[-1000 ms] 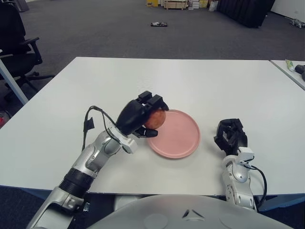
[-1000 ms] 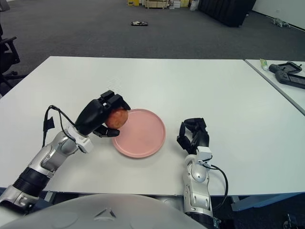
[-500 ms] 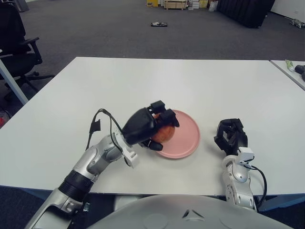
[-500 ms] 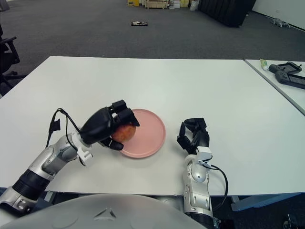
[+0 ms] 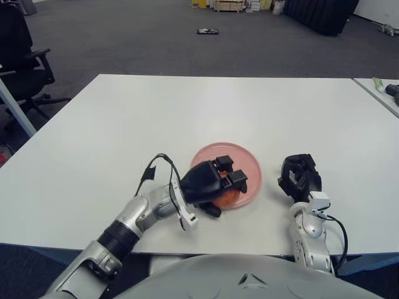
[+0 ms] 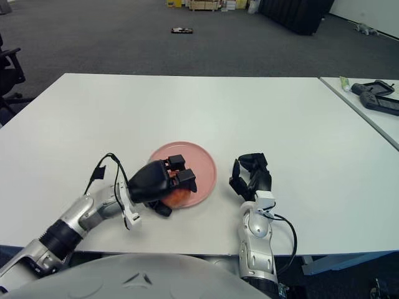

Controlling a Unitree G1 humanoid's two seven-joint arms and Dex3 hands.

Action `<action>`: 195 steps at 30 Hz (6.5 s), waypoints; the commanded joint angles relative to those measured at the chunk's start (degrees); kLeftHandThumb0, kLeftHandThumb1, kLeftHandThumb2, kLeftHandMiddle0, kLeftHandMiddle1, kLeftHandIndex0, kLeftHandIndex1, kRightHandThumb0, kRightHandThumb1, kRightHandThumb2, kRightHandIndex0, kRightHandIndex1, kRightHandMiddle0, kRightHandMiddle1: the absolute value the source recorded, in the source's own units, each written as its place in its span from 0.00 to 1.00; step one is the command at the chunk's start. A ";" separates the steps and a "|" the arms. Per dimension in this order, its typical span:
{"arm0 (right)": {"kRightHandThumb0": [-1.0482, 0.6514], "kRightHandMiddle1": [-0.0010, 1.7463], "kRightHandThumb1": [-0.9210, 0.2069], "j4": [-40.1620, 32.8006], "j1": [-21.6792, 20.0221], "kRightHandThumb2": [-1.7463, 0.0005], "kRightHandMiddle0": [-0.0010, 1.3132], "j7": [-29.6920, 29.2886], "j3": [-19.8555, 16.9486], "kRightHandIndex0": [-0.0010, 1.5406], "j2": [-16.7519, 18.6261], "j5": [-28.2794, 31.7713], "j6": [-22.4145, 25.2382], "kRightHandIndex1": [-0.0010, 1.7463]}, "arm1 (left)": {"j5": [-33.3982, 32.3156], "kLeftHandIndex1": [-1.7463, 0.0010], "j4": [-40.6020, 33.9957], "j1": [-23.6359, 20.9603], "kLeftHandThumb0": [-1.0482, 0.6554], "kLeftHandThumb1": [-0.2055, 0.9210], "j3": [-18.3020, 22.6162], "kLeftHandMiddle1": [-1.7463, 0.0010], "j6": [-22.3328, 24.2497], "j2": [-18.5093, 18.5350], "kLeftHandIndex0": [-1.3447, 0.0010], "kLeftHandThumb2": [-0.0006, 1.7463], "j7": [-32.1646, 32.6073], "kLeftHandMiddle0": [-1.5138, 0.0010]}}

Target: Put the apple into the plate.

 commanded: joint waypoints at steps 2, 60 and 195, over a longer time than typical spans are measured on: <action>0.39 1.00 0.23 0.58 -0.68 0.49 0.27 0.23 -0.20 0.34 -0.08 0.37 -0.62 0.74 | 3.12 0.00 5.05 -2.42 0.32 0.38 -2.19 0.00 0.27 0.78 0.49 0.82 1.55 0.15; 0.39 1.00 0.24 -0.57 -0.02 0.49 0.27 -0.23 -0.26 0.35 0.25 0.21 -0.58 0.75 | -0.69 0.10 17.09 -8.14 0.45 0.50 -7.71 0.11 8.80 -1.35 0.84 0.69 7.41 0.77; 0.39 1.00 0.24 -0.32 0.17 0.49 0.27 0.89 -0.08 0.36 -0.10 -0.04 -0.57 0.75 | -61.03 0.02 21.42 6.70 0.32 0.79 38.87 0.13 16.57 -20.72 0.75 0.60 -4.34 0.86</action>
